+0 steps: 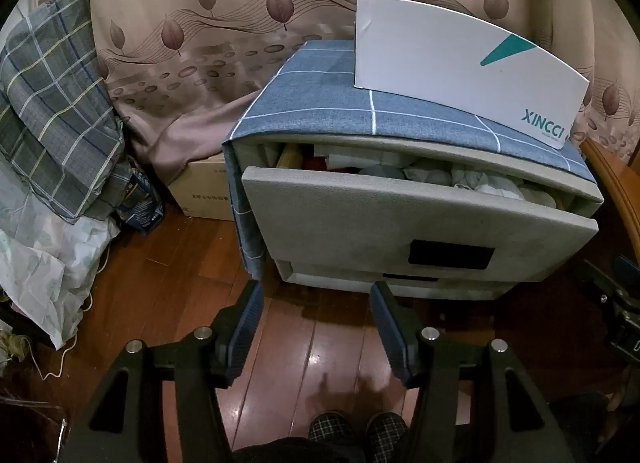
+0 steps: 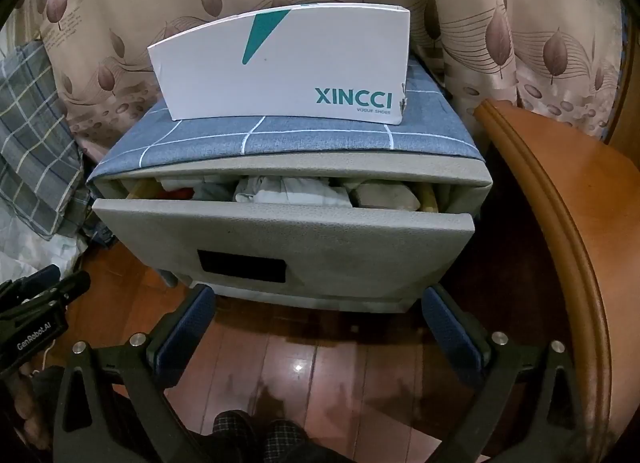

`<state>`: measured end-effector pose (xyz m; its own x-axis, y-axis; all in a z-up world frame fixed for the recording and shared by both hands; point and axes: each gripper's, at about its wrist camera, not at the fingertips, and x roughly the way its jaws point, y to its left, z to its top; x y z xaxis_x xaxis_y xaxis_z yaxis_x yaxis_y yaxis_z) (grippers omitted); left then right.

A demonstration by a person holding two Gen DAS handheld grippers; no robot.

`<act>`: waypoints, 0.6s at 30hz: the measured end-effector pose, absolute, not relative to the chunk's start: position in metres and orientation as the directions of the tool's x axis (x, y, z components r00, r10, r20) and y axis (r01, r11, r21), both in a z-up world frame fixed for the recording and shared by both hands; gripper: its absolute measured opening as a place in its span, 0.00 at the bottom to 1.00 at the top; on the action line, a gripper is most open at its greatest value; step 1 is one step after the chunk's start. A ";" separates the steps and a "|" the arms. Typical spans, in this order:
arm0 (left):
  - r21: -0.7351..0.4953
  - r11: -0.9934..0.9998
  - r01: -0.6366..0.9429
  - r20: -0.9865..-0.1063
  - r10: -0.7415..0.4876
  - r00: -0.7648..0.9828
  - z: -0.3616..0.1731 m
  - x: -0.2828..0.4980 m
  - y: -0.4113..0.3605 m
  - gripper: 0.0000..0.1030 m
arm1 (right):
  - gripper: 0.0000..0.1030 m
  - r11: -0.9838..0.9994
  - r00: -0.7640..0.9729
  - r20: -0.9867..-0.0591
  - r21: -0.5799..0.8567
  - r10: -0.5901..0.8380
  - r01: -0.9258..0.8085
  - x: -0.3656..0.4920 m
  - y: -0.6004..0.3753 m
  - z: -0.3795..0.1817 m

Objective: Take underwear out of drawer
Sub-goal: 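Move both tools toward the open drawer of rolled clothes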

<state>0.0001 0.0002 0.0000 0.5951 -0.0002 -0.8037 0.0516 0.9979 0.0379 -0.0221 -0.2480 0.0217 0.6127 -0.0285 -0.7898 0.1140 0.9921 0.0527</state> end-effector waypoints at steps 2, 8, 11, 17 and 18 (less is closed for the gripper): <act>0.039 0.998 0.052 -0.804 0.001 0.595 0.000 0.000 0.000 0.55 | 0.99 0.992 0.612 -0.790 0.052 -0.029 0.115 -0.022 -0.248 0.022; 0.038 0.998 0.053 -0.803 -0.001 0.596 -0.001 0.003 0.002 0.55 | 0.99 0.992 0.613 -0.790 0.051 -0.029 0.113 -0.022 -0.248 0.021; 0.036 0.998 0.052 -0.804 -0.002 0.595 0.000 0.001 0.000 0.55 | 0.99 0.992 0.613 -0.789 0.051 -0.031 0.115 -0.022 -0.248 0.021; 0.038 0.998 0.051 -0.803 0.000 0.596 0.000 0.000 -0.001 0.55 | 0.99 0.992 0.617 -0.787 0.049 -0.031 0.112 -0.022 -0.248 0.021; 0.037 0.998 0.050 -0.803 -0.001 0.597 0.000 0.000 -0.001 0.55 | 0.99 0.993 0.618 -0.786 0.048 -0.031 0.111 -0.022 -0.249 0.022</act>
